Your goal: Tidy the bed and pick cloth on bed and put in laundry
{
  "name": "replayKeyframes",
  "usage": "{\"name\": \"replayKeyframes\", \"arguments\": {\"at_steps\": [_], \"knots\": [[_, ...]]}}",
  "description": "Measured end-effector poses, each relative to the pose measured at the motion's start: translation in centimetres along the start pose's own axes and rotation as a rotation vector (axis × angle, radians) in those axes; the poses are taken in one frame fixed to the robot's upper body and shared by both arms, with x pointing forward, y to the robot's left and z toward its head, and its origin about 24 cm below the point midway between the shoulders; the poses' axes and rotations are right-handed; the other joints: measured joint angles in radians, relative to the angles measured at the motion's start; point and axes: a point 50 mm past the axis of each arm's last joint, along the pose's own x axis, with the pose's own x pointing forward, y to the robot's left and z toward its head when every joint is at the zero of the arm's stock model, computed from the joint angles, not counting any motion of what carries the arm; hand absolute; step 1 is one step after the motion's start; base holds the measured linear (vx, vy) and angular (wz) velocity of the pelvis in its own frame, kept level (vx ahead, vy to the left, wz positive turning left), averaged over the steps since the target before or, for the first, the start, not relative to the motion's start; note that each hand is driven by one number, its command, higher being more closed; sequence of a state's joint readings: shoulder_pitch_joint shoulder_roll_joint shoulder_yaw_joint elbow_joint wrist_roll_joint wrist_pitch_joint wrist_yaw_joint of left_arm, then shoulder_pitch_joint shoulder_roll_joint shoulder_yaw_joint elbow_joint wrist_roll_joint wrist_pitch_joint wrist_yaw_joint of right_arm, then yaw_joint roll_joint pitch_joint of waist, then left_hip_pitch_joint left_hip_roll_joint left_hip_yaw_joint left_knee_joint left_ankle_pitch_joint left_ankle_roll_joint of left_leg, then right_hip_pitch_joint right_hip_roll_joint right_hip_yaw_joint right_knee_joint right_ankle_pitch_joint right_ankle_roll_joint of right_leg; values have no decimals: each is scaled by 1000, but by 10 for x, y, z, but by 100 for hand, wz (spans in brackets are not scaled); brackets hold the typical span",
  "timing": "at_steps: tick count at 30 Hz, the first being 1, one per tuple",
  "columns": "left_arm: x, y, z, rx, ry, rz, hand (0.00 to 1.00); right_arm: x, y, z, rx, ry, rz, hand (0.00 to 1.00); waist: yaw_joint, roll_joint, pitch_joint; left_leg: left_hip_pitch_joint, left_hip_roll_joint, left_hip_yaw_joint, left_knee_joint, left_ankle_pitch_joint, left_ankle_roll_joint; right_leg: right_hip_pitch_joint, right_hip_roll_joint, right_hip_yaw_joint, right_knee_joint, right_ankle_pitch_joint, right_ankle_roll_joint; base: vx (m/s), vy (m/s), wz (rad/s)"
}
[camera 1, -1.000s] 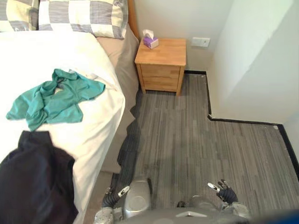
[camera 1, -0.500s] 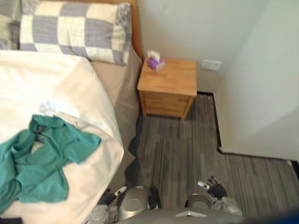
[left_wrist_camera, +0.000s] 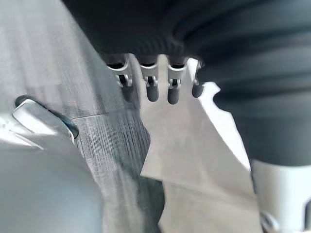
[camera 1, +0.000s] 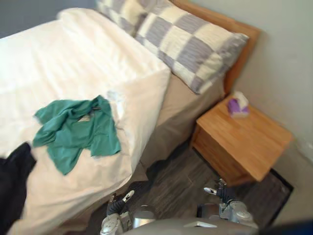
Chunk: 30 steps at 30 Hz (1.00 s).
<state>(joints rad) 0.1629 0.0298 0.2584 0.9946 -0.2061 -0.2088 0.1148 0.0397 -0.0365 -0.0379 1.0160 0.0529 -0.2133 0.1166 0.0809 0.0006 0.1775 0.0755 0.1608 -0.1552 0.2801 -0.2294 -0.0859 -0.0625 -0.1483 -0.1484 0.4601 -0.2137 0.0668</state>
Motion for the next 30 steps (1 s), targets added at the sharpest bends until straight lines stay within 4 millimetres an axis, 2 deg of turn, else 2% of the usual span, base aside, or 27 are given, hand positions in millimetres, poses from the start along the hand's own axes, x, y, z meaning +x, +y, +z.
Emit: {"name": "replayKeyframes", "arguments": {"at_steps": [2,3,5,6,8,9,10,13,15,19,23,25,26,28,29,30], "knots": [[-1,0,-3,-29,9,6,0,1,4,-1,12,8,14,0,-7,10,-4,-34,25,68,1,30,-12,50,-4,-71,-62,0,0,111,-200,133],[-2,0,-6,-38,21,-2,0,1,2,-3,48,21,5,0,-16,12,-3,-63,38,180,11,47,-20,110,-12,-151,-124,0,0,80,-147,154],[-2,-2,-5,-12,19,-28,0,-1,-3,-7,92,41,-19,0,-23,18,-3,-77,47,315,21,58,-21,168,-23,-219,-161,0,0,42,-79,153],[-1,-5,-4,31,14,-63,0,-2,-7,-11,133,65,-41,0,-23,15,-4,-77,44,446,1,81,-8,204,-43,-280,-174,2,2,0,-14,140],[0,-3,-1,73,7,-84,0,-3,-10,-16,171,86,-61,0,-24,2,-8,-58,18,534,-73,126,13,213,-68,-333,-193,6,9,-25,57,98],[0,-1,-1,97,8,-90,0,-3,-11,-17,213,86,-85,0,-25,-7,-10,-41,-15,559,-156,179,24,220,-82,-359,-211,14,21,-43,87,60],[1,1,0,114,10,-90,0,-3,-12,-17,251,81,-105,0,-30,-16,-6,-21,-42,546,-237,235,28,221,-77,-360,-236,27,27,-40,48,38],[1,5,-1,177,22,-110,0,-8,-21,-24,335,90,-176,0,-43,-25,-3,28,-65,524,-379,321,30,241,-62,-361,-277,49,32,-81,24,26],[2,8,-1,199,26,-108,0,-14,-26,-34,400,109,-228,0,-45,-35,3,30,-74,501,-384,324,33,255,-59,-364,-288,49,32,-165,22,17],[1,11,-8,214,71,-101,0,-24,-39,-46,493,99,-373,0,-70,-18,11,26,-79,478,-386,333,44,270,-51,-360,-316,39,32,-177,11,16],[-2,17,-19,231,121,-88,0,-38,-54,-58,594,109,-604,0,-73,-9,3,13,-75,482,-386,321,43,282,-27,-337,-354,35,36,-139,40,14],[-4,19,-22,225,131,-82,0,-42,-70,-52,676,61,-737,0,-73,-9,4,2,-73,508,-386,313,42,281,-21,-327,-377,32,47,-36,49,13],[-7,22,-27,218,145,-78,0,-46,-90,-37,718,-27,-852,0,-73,-9,3,-3,-73,535,-386,312,42,278,-13,-298,-392,33,50,7,50,2],[-9,26,-32,214,159,-72,0,-50,-106,-22,738,-109,-926,0,-73,-11,2,-3,-77,537,-386,312,42,276,-13,-279,-393,33,52,44,43,0],[-10,29,-34,205,163,-68,0,-54,-119,-8,745,-184,-973,0,-73,-14,1,-4,-82,540,-386,313,42,276,-18,-271,-395,33,53,107,72,7],[-12,33,-36,193,169,-63,0,-63,-141,20,720,-322,-1032,0,-72,-17,-1,-4,-94,546,-386,307,50,276,-29,-261,-395,35,56,102,70,7]]}}
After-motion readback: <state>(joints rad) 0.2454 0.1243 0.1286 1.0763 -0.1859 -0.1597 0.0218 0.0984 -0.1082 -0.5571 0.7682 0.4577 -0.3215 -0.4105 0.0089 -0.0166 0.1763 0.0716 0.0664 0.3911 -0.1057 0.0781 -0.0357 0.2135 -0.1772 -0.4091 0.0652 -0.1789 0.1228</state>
